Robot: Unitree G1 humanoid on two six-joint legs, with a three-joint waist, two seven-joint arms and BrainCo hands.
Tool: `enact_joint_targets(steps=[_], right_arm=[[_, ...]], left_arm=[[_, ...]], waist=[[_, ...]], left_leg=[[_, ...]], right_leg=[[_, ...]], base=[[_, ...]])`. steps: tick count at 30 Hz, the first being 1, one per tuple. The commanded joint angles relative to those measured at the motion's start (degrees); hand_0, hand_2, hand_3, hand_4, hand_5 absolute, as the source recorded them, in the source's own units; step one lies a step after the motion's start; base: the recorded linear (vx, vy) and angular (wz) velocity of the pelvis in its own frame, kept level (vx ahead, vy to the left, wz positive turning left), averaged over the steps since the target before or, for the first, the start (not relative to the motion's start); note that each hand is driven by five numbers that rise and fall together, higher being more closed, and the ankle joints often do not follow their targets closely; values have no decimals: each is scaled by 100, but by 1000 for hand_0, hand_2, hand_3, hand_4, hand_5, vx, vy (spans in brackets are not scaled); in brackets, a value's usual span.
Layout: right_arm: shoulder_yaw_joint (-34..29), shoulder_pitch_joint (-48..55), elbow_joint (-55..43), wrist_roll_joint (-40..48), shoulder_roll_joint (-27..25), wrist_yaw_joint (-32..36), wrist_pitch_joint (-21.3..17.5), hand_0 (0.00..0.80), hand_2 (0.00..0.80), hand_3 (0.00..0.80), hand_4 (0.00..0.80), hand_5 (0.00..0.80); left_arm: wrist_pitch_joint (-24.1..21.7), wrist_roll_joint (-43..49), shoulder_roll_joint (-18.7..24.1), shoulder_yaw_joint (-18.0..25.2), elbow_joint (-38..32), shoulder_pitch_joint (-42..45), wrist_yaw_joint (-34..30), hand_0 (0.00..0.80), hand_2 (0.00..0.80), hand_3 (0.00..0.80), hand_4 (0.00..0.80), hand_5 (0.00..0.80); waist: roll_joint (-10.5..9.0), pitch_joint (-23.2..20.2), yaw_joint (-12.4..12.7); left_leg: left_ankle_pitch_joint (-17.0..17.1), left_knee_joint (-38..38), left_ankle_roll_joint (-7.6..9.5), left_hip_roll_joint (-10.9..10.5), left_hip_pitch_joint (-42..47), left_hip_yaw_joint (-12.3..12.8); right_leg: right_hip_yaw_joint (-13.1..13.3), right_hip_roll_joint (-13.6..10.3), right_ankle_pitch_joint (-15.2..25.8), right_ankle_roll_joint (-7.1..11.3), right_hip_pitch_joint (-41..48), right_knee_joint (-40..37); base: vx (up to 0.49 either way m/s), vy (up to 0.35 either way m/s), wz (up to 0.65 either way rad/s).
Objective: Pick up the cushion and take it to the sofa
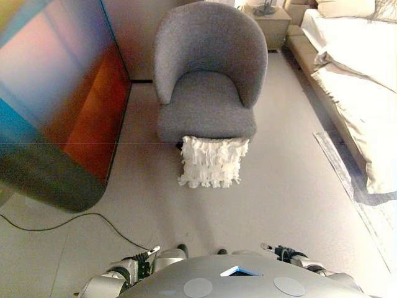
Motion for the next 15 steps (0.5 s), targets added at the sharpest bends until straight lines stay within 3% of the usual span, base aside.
enact_joint_targets(steps=[1,5,9,12,15], right_arm=[[104,-361,283,-89,40,66,-150,0,0,0,0,0],[141,-500,254,-162,16,77,-102,0,0,0,0,0],[223,-612,211,-152,-55,85,-25,0,0,0,0,0],[224,-621,185,-237,-101,139,31,0,0,0,0,0],[204,-604,233,-288,-119,135,-36,0,0,0,0,0]], left_arm=[[-8,154,-41,-67,387,-282,147,0,0,0,0,0],[-18,96,-77,1,353,-307,188,0,0,0,0,0],[-37,-9,-104,76,354,-259,90,0,0,0,0,0],[-79,-161,-115,130,329,-202,112,0,0,0,0,0],[-132,-265,-108,84,305,-142,135,0,0,0,0,0]], waist=[[-127,168,55],[-293,315,105],[-365,529,195],[-248,680,359],[-69,673,428]], left_leg=[[-565,373,85,29,207,87],[-810,1770,56,131,-379,170],[-554,3322,193,201,-1270,-45],[-179,3019,132,-102,-1719,-276],[250,1854,-10,-210,-1895,-42]], right_leg=[[122,-99,-6,235,-28,37],[113,-159,10,85,-177,223],[330,-54,29,-112,-267,450],[597,145,-166,-122,-53,552],[710,396,-401,-126,193,581]], base=[[-1,-173,0],[-53,-188,-2],[-28,-154,-30],[81,-34,-33],[168,-1,-11]])
